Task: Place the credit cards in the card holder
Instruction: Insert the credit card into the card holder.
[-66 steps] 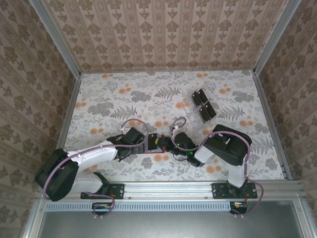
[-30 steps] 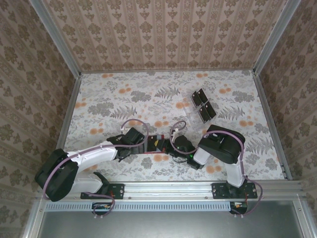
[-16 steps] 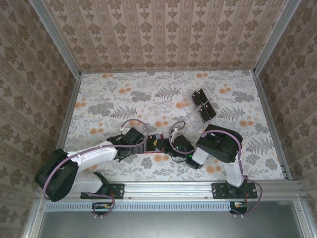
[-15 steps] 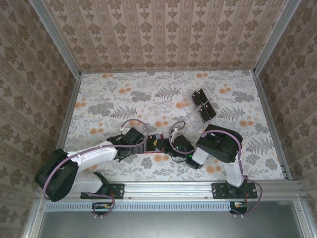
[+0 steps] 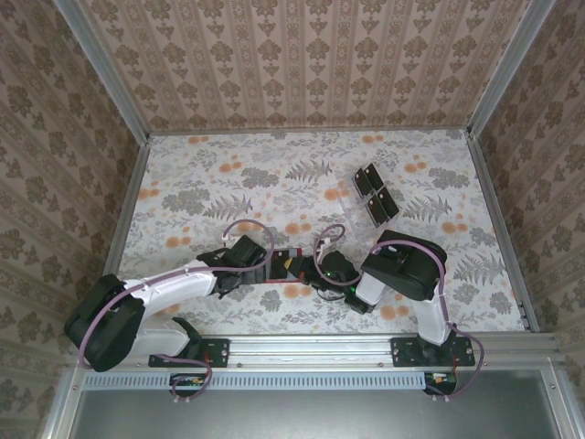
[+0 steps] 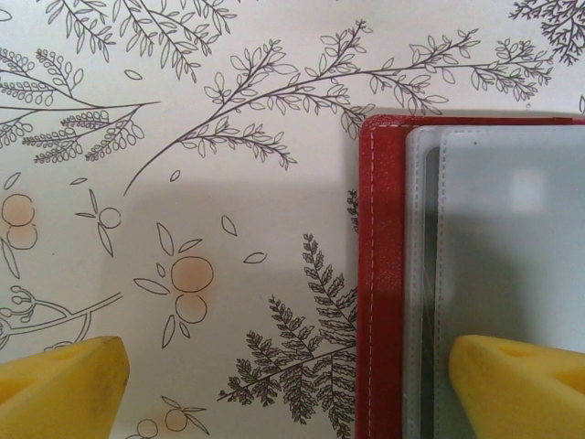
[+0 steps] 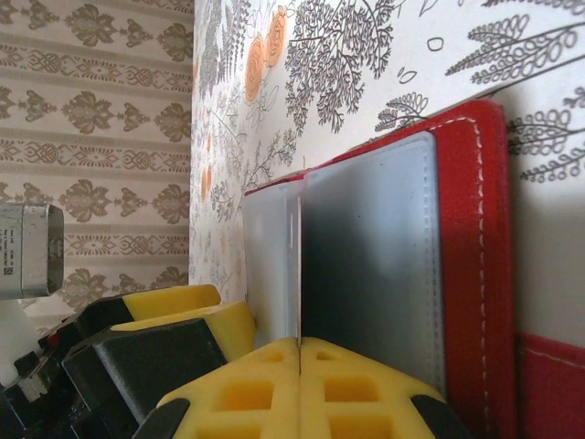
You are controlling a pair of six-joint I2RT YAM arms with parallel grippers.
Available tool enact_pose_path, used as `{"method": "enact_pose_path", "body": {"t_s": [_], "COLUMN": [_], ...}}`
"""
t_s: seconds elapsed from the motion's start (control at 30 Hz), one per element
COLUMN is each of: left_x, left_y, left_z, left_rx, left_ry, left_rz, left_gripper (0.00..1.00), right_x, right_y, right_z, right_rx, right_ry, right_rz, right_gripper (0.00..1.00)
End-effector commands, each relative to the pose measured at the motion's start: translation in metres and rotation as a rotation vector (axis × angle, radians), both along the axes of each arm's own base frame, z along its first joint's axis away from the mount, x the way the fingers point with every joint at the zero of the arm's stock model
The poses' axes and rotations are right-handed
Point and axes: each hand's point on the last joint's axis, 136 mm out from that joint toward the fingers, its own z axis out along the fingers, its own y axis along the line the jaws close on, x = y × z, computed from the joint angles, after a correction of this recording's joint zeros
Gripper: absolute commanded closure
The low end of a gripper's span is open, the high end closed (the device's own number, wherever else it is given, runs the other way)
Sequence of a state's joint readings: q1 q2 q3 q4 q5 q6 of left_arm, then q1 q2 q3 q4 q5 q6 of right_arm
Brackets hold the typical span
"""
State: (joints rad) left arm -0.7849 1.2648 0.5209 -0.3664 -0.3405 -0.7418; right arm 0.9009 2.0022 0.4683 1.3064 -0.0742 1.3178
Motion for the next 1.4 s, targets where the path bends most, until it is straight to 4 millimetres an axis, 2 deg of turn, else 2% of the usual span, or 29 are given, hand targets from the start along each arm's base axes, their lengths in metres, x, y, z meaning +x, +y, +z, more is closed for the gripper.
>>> {"method": "enact_pose_path", "body": {"t_s": [0.0,0.7,0.9,0.97,1.1,1.17,1.27,1.37], "left_x": [-0.010,-0.008,0.004,0.009,0.019,0.021,0.020,0.015], "left_y": [0.010,0.009,0.003,0.004,0.016,0.022,0.031,0.037], "left_z": [-0.008,-0.006,0.012,0.020,0.033,0.036,0.034,0.027], "left_rx": [0.035,0.030,-0.011,-0.040,-0.068,-0.062,-0.045,-0.032], "left_ry": [0.030,0.024,-0.011,-0.024,-0.042,-0.045,-0.030,-0.004], "left_rz": [0.008,0.008,0.014,0.033,0.090,0.109,0.133,0.153], "left_gripper": [0.00,0.00,0.00,0.00,0.00,0.00,0.00,0.00], "right_x": [-0.009,-0.011,-0.009,-0.006,-0.003,-0.001,-0.001,-0.001], "right_y": [-0.006,0.022,0.026,0.025,0.018,0.015,0.012,0.010], "right_z": [-0.015,-0.027,-0.034,-0.033,-0.027,-0.020,-0.009,0.003], "right_rx": [-0.037,-0.045,-0.101,-0.120,-0.202,-0.251,-0.348,-0.441], "right_ry": [0.056,0.122,0.155,0.159,0.169,0.161,0.142,0.118], "right_rz": [-0.009,0.092,0.131,0.143,0.169,0.193,0.240,0.289], "right_gripper": [1.00,1.00,0.99,0.89,0.58,0.47,0.38,0.36]}}
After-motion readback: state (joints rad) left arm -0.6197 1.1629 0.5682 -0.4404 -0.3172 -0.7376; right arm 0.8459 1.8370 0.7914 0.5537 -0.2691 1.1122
